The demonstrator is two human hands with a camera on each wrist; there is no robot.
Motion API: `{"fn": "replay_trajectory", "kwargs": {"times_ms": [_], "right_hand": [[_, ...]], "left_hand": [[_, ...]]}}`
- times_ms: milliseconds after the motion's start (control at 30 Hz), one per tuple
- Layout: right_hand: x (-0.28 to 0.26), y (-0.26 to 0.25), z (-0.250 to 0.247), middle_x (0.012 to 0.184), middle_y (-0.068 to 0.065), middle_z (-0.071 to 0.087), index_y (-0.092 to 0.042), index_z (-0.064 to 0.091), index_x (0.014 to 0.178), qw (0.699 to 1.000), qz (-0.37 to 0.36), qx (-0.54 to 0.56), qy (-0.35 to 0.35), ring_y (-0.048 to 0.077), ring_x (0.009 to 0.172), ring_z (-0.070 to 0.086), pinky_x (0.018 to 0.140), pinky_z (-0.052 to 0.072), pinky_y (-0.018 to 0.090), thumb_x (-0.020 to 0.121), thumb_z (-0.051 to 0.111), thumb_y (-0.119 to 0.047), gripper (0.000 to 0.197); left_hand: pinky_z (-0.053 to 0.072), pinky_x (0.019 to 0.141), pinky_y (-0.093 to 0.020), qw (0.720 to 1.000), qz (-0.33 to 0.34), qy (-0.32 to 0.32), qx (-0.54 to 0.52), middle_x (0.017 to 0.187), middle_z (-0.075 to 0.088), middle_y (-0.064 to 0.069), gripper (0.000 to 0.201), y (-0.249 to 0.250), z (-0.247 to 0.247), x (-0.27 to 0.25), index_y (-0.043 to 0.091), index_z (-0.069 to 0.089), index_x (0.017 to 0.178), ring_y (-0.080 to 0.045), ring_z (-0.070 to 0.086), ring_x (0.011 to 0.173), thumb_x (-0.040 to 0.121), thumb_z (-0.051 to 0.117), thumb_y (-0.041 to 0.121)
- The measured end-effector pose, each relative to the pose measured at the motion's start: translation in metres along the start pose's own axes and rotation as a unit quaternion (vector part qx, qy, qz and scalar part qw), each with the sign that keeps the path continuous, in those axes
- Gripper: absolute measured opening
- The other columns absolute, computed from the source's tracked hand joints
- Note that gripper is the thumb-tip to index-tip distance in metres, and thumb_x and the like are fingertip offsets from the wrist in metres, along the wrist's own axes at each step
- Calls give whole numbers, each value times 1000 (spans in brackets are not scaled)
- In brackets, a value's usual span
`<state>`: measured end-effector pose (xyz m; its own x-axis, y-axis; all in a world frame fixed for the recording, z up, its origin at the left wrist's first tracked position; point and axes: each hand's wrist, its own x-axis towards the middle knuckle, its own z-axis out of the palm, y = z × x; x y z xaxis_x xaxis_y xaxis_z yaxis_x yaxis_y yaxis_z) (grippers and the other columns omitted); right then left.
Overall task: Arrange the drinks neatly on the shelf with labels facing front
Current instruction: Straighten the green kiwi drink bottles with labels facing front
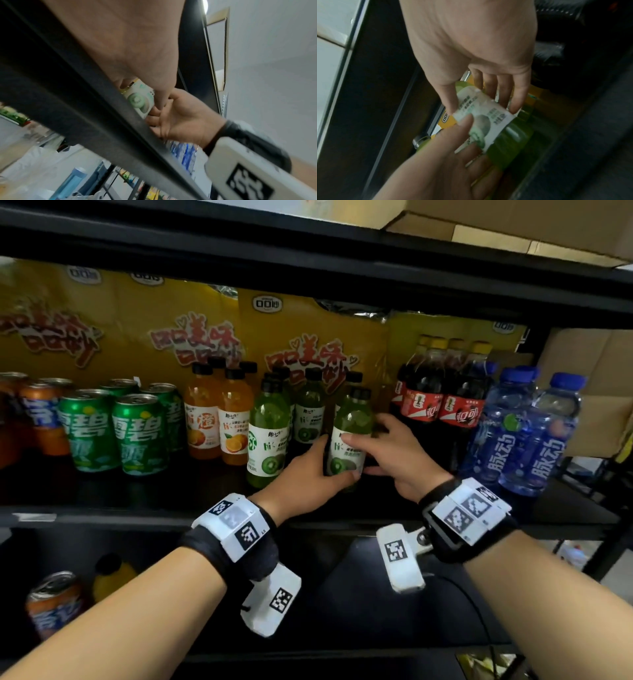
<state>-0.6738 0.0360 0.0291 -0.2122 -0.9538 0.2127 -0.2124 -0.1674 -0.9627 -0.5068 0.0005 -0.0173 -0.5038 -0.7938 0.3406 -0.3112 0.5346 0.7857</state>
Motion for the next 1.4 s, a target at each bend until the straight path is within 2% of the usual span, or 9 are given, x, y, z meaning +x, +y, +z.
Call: {"fn": "replay_trajectory", "kwargs": {"times_ms": [200,433,567,667,833,967,1067,1267,1400], "right_hand": [[-21,19,1,108,8,79,-10,71,119,995,-10,97,-9,21,100,77,80,64,35,86,82,-25,38],[-20,33,8,112,9,78,-12,71,122,991,-41,127,-4,29,106,75,92,60,47,81,84,-16,43],[-16,35,13,110,10,79,-9,68,123,983,-34,176,26,27,105,76,80,62,34,88,78,-16,37],[-17,38,12,111,9,79,-11,70,121,982,-39,184,14,23,103,76,74,60,26,85,79,-21,39],[-17,39,8,113,11,78,-11,70,123,977,-42,208,4,25,103,76,75,62,30,69,84,-25,57],[-18,38,5,111,10,79,-10,66,127,970,-33,240,10,22,104,76,75,62,29,74,81,-27,58],[-18,38,5,111,10,79,-8,65,126,968,-31,249,10,22,104,76,77,62,30,82,79,-21,49],[-21,37,9,117,14,75,-15,69,125,978,-45,203,4,25,106,75,86,63,36,76,81,-25,51],[-24,36,7,113,12,77,-11,69,124,973,-40,227,-19,23,103,76,76,62,29,81,79,-20,45]], "left_hand": [[56,97,-28,987,-41,-2,-155,114,76,4,51,1,-2,1,19,66,129,-8,71,106,82,85,23],[52,81,-11,986,-29,28,-159,114,70,12,59,-2,0,0,23,51,133,8,67,98,84,84,26],[50,90,-11,987,-38,3,-157,124,65,12,66,-2,-1,-1,25,41,146,6,65,105,90,76,17],[54,99,-26,984,-32,12,-173,125,68,6,71,-5,-1,-2,24,44,147,-5,67,112,87,80,12],[56,98,-27,983,-22,18,-183,126,68,6,82,-7,0,-4,24,46,147,-7,67,114,78,90,22],[53,100,-28,974,-54,-14,-222,124,72,11,59,0,-2,-4,28,58,138,-5,68,114,85,78,42],[57,95,-31,963,-71,-17,-260,118,76,6,27,3,-3,-2,30,65,126,-11,70,110,99,65,30],[59,81,-24,953,-56,11,-299,117,76,-5,48,1,-3,-5,19,57,134,-15,74,105,90,76,22],[60,81,-25,949,-52,20,-312,118,75,-4,68,3,-6,-6,22,56,133,-15,74,105,72,84,33]]}}
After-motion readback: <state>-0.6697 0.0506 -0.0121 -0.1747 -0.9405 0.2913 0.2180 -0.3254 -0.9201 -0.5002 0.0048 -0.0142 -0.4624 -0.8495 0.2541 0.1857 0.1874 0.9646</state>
